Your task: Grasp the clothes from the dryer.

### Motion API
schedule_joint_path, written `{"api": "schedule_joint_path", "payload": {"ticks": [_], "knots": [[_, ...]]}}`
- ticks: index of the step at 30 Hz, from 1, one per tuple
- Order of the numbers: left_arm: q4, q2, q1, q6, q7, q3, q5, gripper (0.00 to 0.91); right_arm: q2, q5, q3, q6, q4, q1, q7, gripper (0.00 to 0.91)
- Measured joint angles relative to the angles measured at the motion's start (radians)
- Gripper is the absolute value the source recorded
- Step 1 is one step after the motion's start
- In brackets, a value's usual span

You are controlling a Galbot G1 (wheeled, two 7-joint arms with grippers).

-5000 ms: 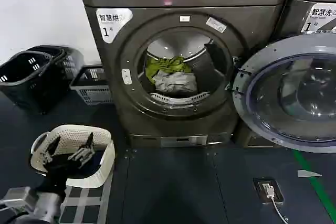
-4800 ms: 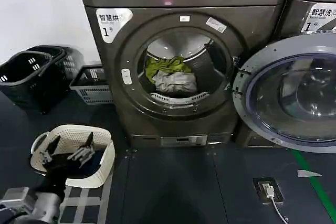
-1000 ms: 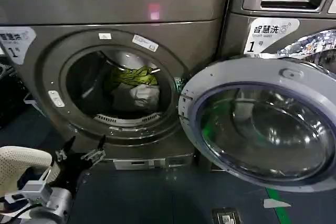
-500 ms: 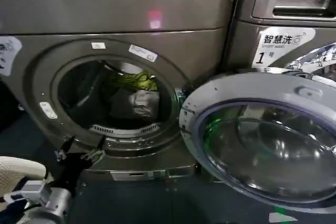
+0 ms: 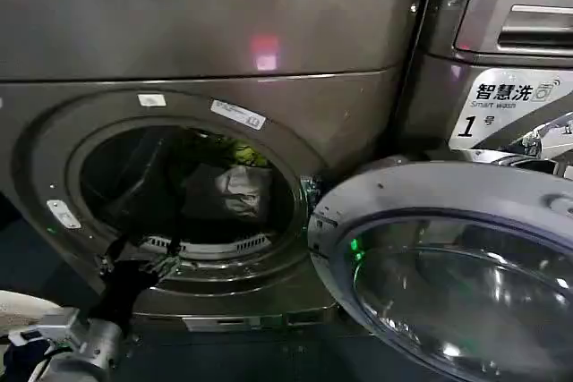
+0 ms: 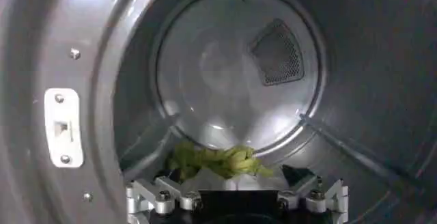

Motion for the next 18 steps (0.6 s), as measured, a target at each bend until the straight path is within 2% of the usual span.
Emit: {"api": "schedule_joint_path", "payload": {"ticks": [11, 18], "knots": [[0.026, 0.021, -0.036, -0.02, 0.023, 0.022, -0.023, 0.907, 0.002, -0.003, 0.041, -0.001, 0.014, -0.036, -0.003, 0.907], [0.134, 0.056, -0.155, -0.046, 0.021, 0.059, -0.051, 0.907, -0.005, -0.008, 0.087, -0.02, 0.026, -0.081, -0.005, 0.907]]}}
